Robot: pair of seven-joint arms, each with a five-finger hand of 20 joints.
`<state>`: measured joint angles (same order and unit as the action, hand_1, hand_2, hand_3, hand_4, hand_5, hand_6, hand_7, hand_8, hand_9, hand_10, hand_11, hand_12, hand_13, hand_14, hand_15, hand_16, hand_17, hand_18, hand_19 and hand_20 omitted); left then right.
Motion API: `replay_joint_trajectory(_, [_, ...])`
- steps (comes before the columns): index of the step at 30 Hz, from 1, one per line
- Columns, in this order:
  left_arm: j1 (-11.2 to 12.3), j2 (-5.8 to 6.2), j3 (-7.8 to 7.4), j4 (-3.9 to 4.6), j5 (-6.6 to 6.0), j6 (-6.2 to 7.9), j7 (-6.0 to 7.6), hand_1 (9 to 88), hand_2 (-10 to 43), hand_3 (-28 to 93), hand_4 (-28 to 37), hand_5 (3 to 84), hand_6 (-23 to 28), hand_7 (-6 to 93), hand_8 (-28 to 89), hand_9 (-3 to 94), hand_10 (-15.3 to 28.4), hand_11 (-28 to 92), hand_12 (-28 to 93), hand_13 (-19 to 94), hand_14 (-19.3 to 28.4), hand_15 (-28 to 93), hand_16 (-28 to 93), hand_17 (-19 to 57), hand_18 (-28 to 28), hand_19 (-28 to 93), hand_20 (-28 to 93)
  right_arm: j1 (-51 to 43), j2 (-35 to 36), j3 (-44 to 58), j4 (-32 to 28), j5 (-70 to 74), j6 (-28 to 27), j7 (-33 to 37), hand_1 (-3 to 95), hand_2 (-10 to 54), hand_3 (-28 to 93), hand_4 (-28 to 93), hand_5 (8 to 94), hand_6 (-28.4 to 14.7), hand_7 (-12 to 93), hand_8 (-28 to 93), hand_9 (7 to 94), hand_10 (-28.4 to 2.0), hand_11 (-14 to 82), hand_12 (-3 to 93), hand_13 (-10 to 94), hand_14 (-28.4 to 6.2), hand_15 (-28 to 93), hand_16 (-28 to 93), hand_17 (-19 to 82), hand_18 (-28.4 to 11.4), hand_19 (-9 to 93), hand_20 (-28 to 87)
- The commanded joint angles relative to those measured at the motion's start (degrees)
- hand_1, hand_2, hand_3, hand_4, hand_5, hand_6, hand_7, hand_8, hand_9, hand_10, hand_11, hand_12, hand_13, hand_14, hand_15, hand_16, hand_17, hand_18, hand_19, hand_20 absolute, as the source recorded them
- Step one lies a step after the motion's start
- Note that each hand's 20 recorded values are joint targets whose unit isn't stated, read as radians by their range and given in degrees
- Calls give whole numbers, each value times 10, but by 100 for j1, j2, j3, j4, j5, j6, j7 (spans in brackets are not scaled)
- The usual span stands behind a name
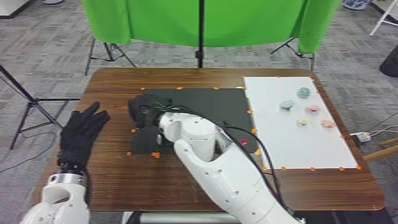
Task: Arrange flowers
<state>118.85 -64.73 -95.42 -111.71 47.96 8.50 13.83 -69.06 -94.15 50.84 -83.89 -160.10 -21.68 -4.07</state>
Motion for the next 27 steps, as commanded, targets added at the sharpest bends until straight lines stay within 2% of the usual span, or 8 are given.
replay_joint_trajectory(1, [51,-41,-17,38,18,-98,-99,165,-22,654,-283,438,67,53,-45,442,147,157,149,345,168,101,58,67,120,16,188,-82,-58,151,143,-507,-215,-194,615,-95,484,-138,699,12,192,77,887,-81,97,441,896,-10,619,360,664,-90,932,548])
replay_joint_trajectory(6, [57,-43,-29,40,28,-128,-102,163,-25,655,-283,443,65,64,-50,452,151,179,143,352,170,116,53,68,123,18,187,-80,-42,141,139,-739,-400,-237,627,-95,451,-131,694,12,183,74,882,-84,110,435,894,-11,620,360,657,-92,932,550])
replay_joint_trajectory(13, [74,-31,-40,38,39,-155,-135,163,-30,659,-283,450,64,83,-61,459,154,218,124,356,175,152,32,67,125,27,183,45,58,64,14,-704,-674,-201,601,-95,483,-159,662,18,169,48,866,-91,126,434,889,-13,621,365,651,-93,932,547])
replay_joint_trajectory(17, [98,-15,-48,35,41,-174,-140,165,-33,660,-283,455,65,91,-64,463,157,231,121,358,178,162,27,67,126,29,181,178,134,14,-105,-555,-922,-92,578,-95,499,-178,638,17,161,-47,848,-101,195,399,888,-13,620,369,647,-96,932,550])
replay_joint_trajectory(19, [96,-20,-41,36,54,-193,-163,166,-34,661,-283,455,66,94,-66,462,157,236,118,357,179,166,24,66,126,30,180,240,226,-9,-203,-287,-830,57,564,-95,503,-169,622,16,159,-84,839,-108,241,376,887,-14,619,371,645,-97,932,550])
replay_joint_trajectory(23, [122,-32,-65,24,61,-202,-225,170,-38,666,-283,457,71,97,-70,457,159,228,113,352,179,163,20,65,127,32,180,492,523,-14,-638,506,-665,415,589,-95,418,-106,595,2,143,-82,824,-116,319,291,886,-14,619,372,645,-99,932,548])
replay_joint_trajectory(27, [159,-64,-101,20,70,-244,-248,175,-37,670,-283,447,72,80,-63,447,154,194,119,345,174,138,27,64,126,28,179,638,1173,142,-1471,1628,-468,1026,603,-95,352,-34,578,0,136,-81,807,-118,337,287,880,-15,622,372,643,-101,932,549])
